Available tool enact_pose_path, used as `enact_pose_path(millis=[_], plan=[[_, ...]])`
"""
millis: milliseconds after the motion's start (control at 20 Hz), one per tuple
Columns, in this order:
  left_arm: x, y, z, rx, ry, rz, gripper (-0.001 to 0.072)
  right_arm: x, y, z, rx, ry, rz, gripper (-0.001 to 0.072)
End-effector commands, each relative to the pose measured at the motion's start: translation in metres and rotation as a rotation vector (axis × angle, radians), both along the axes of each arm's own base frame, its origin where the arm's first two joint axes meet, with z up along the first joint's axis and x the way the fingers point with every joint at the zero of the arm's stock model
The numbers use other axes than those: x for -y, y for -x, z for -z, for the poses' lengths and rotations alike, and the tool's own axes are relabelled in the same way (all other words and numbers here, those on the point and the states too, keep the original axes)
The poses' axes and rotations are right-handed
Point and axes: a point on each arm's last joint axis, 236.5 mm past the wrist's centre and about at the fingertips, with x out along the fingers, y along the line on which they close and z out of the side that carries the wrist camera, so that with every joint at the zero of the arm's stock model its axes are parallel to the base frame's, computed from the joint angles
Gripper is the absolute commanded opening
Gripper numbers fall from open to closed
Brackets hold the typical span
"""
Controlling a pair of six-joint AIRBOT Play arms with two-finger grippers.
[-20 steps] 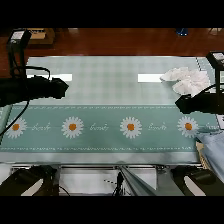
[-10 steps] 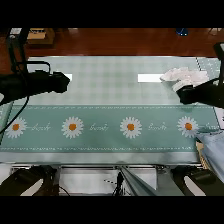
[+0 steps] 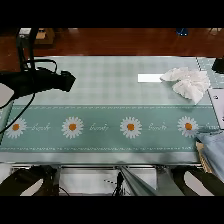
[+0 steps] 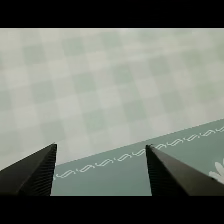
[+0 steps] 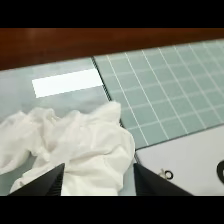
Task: Fold the shirts.
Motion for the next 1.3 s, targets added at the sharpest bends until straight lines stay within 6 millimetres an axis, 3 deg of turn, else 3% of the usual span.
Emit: enact_pose_path(millis=[0, 100, 250, 450, 700, 750, 800, 850, 900, 950, 1050, 1100, 1200, 1250], plan=[[-0.001, -0.003, 0.004, 0.0, -0.023, 0.007, 0.0691, 0.042, -0.011, 0.09, -0.071, -0.392, 0.182, 0.0564], [-0.001, -0.003, 0.004, 0.001, -0.023, 0.007, 0.069, 0.039, -0.019, 0.132, -0.093, -0.572, 0.2, 0.0591], [-0.001, -0.003, 0.004, 0.001, -0.023, 0.007, 0.0689, 0.039, -0.028, 0.172, -0.12, -0.656, 0.221, 0.0588], [-0.001, -0.003, 0.004, 0.001, -0.022, 0.007, 0.0684, 0.036, -0.032, 0.21, -0.16, -0.707, 0.248, 0.0586], [-0.001, -0.003, 0.004, 0.001, -0.022, 0.007, 0.0682, 0.019, -0.037, 0.238, -0.18, -0.819, 0.257, 0.0566], [-0.001, -0.003, 0.003, 0.004, -0.021, 0.007, 0.0681, 0.014, -0.042, 0.24, -0.168, -0.856, 0.252, 0.0386], [-0.001, -0.004, 0.003, 0.007, -0.02, 0.007, 0.068, 0.008, -0.049, 0.235, -0.136, -0.891, 0.236, 0.0091], [0.0, -0.006, 0.001, 0.017, -0.016, 0.006, 0.0679, 0.004, -0.062, 0.218, -0.07, -0.929, 0.214, 0.002], [0.001, -0.008, -0.003, 0.034, -0.009, 0.006, 0.0679, 0.001, -0.076, 0.191, -0.001, -0.929, 0.152, 0.002], [0.002, -0.011, -0.01, 0.06, 0.001, 0.005, 0.0674, -0.003, -0.091, 0.147, 0.088, -0.908, 0.054, 0.002], [0.004, -0.016, -0.033, 0.117, 0.026, 0.005, 0.067, -0.032, -0.106, 0.021, 0.284, -0.823, -0.235, 0.002], [0.005, -0.017, -0.048, 0.146, 0.038, 0.005, 0.067, -0.054, -0.1, -0.049, 0.389, -0.748, -0.39, 0.0019], [0.006, -0.017, -0.09, 0.226, 0.074, 0.005, 0.067, -0.097, -0.063, -0.184, 0.599, -0.514, -0.604, 0.0019], [0.005, -0.015, -0.115, 0.276, 0.094, 0.006, 0.0669, -0.114, -0.039, -0.234, 0.682, -0.408, -0.652, 0.002]])
